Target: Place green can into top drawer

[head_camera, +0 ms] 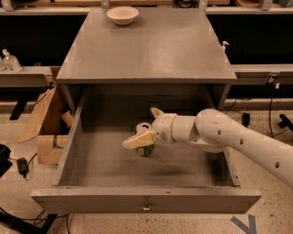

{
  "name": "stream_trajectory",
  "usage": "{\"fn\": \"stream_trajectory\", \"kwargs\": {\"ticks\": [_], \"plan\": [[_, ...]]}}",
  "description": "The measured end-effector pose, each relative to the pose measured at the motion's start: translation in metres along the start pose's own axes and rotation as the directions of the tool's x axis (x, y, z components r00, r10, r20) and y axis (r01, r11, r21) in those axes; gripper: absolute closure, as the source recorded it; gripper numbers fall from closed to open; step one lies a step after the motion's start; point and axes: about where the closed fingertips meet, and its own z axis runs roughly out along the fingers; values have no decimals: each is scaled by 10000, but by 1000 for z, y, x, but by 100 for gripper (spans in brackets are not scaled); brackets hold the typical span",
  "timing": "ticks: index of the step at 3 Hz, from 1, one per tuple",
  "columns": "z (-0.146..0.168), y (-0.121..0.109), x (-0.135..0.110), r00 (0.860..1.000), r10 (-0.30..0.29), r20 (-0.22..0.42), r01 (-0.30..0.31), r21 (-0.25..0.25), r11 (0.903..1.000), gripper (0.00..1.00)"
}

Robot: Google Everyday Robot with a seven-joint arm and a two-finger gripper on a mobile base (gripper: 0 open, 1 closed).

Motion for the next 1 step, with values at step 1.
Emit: {"fn": "stream_trajectory", "kwargs": {"ticks": [1], "plan": [[0, 0, 0, 10000, 0, 0, 0, 0, 10000, 0]]}}
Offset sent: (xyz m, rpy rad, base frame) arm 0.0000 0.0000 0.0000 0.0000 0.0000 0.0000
